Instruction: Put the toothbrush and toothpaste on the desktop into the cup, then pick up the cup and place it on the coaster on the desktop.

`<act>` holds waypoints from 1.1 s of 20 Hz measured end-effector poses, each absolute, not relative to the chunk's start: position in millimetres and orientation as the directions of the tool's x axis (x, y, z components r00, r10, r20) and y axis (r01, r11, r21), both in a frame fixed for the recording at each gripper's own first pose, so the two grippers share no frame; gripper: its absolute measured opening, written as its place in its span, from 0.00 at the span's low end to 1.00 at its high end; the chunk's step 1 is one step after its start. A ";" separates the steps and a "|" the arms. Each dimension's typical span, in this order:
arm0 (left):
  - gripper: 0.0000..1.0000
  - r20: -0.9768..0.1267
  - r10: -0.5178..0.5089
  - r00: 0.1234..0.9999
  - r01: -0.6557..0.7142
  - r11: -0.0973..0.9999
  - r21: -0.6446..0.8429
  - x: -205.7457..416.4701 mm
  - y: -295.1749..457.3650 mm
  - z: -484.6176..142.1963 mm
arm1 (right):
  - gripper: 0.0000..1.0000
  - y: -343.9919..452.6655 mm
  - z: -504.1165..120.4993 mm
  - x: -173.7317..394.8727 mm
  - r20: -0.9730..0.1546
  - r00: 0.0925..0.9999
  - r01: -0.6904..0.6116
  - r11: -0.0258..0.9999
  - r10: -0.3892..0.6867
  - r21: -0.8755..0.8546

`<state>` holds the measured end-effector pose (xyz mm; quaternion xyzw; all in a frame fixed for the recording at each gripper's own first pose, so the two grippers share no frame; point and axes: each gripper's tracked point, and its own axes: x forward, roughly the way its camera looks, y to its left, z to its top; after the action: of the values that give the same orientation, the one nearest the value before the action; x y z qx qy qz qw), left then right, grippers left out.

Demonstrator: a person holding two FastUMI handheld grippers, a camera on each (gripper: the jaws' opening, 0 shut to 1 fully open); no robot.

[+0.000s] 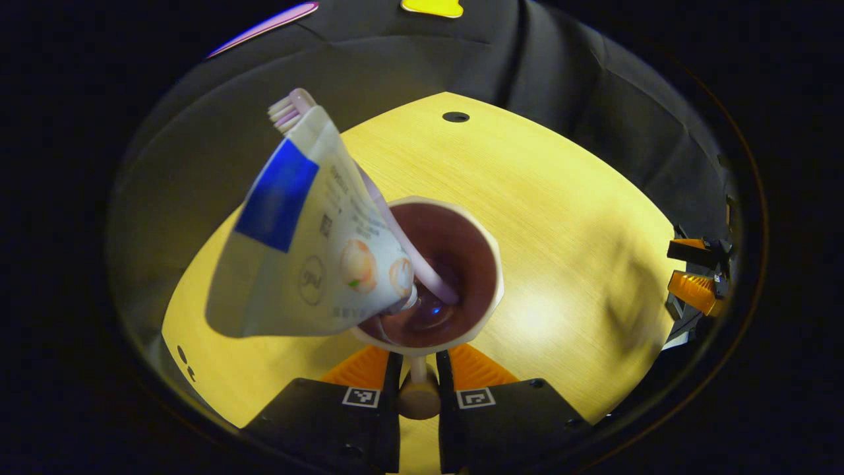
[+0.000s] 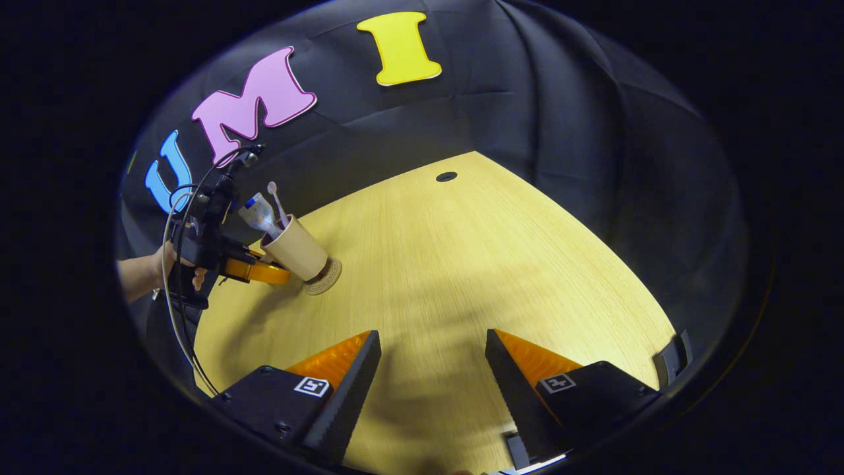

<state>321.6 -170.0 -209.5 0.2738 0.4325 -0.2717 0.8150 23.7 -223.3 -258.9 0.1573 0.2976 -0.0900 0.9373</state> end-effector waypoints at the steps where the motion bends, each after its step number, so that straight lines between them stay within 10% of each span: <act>1: 0.28 -0.858 -0.201 0.473 0.682 0.699 0.212 322.7 -170.8 -212.7 | 0.98 -223.6 -260.4 24.4 -0.587 0.806 0.264 0.933 -0.075 0.244; 11: 0.39 -0.847 -0.186 0.497 0.678 0.692 0.247 321.0 -181.2 -210.3 | 0.98 -215.7 -264.4 27.1 -0.597 0.800 0.250 0.940 -0.064 0.234; 16: 0.99 -0.785 -0.246 0.568 0.638 0.735 0.230 300.5 -177.1 -174.4 | 0.98 -209.1 -255.4 28.9 -0.578 0.814 0.236 0.944 -0.061 0.233; 22: 0.99 -0.603 -0.265 0.752 0.466 0.861 0.203 249.0 -132.2 -122.6 | 0.98 -188.3 -228.3 28.8 -0.544 0.837 0.203 0.955 -0.056 0.215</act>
<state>249.0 -132.2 -122.6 0.1733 0.2906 -0.1987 0.9198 28.8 -188.3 -228.3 0.1334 0.2768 -0.0682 0.9492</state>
